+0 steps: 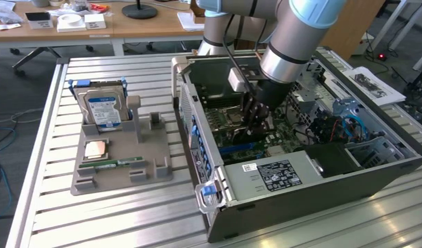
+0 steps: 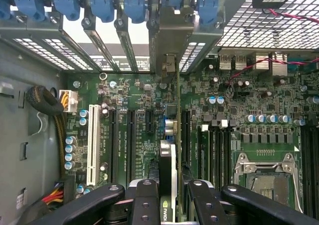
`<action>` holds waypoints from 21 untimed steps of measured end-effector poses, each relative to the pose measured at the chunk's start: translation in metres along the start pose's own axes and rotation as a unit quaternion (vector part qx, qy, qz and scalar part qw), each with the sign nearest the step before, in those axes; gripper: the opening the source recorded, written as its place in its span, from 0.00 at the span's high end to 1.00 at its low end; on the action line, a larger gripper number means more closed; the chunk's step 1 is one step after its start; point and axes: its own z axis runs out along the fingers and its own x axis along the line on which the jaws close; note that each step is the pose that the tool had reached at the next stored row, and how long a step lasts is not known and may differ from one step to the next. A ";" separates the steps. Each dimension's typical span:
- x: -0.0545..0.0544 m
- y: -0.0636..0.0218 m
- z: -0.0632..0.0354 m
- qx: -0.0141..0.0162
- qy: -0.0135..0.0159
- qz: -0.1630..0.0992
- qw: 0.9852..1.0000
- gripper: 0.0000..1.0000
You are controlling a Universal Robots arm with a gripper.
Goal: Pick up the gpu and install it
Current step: 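Insert the gpu into the slot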
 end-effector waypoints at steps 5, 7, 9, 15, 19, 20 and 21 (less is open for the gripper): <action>0.000 0.0006 0.0006 0.000 0.000 0.000 1.000 0.73; 0.000 0.0011 0.0008 0.000 0.000 0.000 1.000 0.73; 0.000 0.0013 0.0011 0.000 0.000 0.000 1.000 0.73; 0.000 0.0024 0.0034 0.000 0.000 0.000 1.000 0.73; 0.000 0.0026 0.0039 0.000 0.000 0.000 1.000 0.73; 0.000 0.0026 0.0040 0.000 0.000 0.000 1.000 0.73; 0.000 0.0026 0.0044 0.000 0.000 0.000 1.000 0.73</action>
